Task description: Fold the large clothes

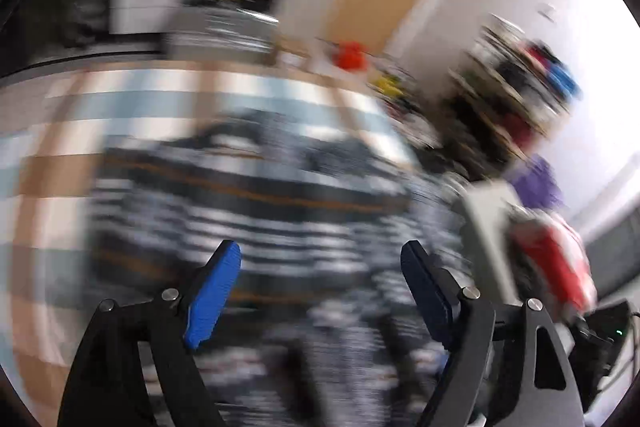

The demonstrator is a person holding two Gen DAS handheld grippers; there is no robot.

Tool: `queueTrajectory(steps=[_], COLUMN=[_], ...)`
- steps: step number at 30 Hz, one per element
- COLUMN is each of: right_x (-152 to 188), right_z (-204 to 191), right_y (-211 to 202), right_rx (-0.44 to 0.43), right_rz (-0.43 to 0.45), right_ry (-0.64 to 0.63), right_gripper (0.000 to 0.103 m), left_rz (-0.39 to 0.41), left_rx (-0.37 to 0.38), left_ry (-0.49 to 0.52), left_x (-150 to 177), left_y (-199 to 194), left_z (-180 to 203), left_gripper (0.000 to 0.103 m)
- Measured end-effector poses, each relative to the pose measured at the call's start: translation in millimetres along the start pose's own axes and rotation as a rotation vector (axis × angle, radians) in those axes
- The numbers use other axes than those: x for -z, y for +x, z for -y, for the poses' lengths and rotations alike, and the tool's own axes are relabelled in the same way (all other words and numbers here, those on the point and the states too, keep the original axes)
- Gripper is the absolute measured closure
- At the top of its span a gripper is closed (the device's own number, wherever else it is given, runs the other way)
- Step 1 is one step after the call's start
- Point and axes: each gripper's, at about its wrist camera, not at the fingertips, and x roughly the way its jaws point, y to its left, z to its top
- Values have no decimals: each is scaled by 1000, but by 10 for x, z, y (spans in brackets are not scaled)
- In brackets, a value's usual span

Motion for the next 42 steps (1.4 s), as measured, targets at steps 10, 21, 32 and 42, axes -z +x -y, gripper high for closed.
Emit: queueTrajectory(steps=[10, 21, 32, 42], right_x=[-325, 136, -99, 471], right_z=[-873, -997, -841, -624], right_y=[1104, 2941, 2554, 2566], right_rx=[-47, 626, 452, 525], right_rz=[-321, -593, -506, -630], right_ry=[-182, -878, -792, -811], right_gripper=[0, 1, 1, 0], left_rz=[-82, -209, -166, -130], left_rx=[376, 319, 315, 102], left_ry=[-406, -532, -468, -362], left_x=[-237, 318, 297, 449], left_y=[187, 716, 367, 236], left_z=[-801, -1006, -860, -557], left_gripper=[24, 26, 31, 31])
